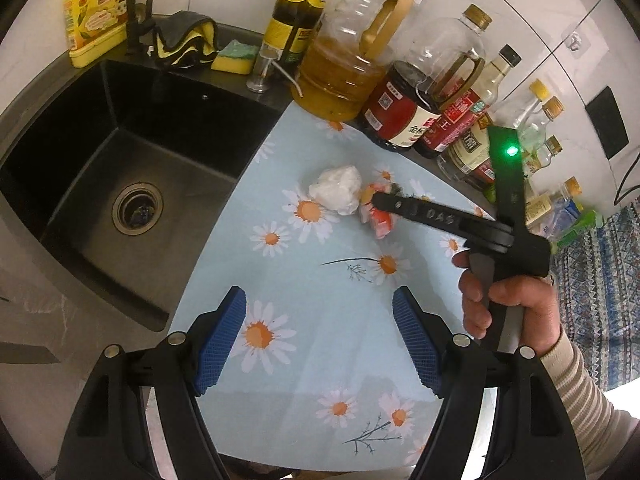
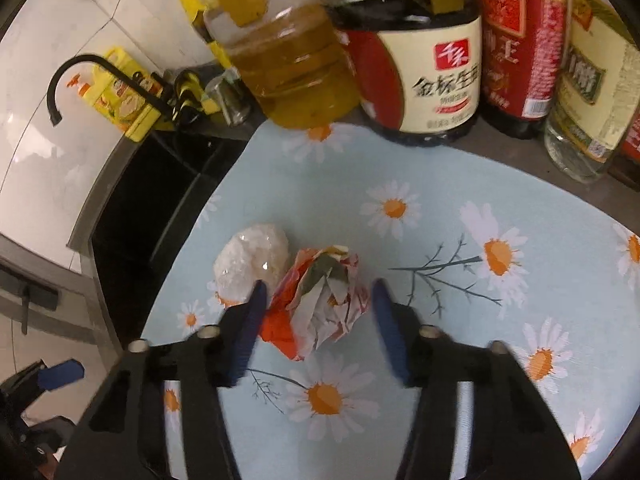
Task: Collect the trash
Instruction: 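Reach the right tool to the red-and-white wrapped packet while the left tool reaches the plastic-wrapped tissue, then close the right tool on the wrapped packet while the left tool grips the plastic-wrapped tissue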
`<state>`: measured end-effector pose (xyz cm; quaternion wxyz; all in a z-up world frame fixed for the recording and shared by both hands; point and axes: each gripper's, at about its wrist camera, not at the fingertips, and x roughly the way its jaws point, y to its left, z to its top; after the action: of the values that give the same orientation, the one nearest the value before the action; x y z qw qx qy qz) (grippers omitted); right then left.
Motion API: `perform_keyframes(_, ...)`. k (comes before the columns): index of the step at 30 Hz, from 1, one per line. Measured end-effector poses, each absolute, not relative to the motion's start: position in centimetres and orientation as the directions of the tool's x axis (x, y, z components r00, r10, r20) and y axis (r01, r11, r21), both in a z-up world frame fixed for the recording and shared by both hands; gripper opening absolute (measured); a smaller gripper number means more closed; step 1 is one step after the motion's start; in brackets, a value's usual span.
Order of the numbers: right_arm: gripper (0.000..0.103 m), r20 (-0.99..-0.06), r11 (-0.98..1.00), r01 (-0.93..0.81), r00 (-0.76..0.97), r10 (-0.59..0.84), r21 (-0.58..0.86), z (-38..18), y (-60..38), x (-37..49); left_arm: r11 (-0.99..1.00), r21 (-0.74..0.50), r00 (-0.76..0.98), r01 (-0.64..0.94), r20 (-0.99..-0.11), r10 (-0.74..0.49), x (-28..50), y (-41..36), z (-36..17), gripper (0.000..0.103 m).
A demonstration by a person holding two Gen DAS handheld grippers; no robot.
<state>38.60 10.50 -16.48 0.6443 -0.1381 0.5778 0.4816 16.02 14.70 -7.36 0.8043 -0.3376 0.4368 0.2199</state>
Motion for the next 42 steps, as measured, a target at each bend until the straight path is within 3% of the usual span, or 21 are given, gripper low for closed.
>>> perform_keyframes(12, 0.039, -0.859, 0.501, -0.761, -0.141, 0.493, 0.412, -16.2, 8.8, 39.5, 0.703, -0.34, 0.511, -0.625, -0.859, 0.039, 18.3, 14.8, -7.7, 0.073)
perform_keyframes(25, 0.038, -0.831, 0.567, -0.683, -0.11, 0.545, 0.462, -14.6, 3.1, 41.8, 0.794, -0.25, 0.464, -0.554, -0.885, 0.045, 24.1, 15.5, -7.9, 0.074)
perform_keyframes(42, 0.038, -0.818, 0.667, -0.57, -0.017, 0.574, 0.48, -13.9, -6.0, 44.0, 0.84, -0.131, 0.331, -0.526, -0.942, 0.06, 31.4, 18.4, -13.8, 0.073)
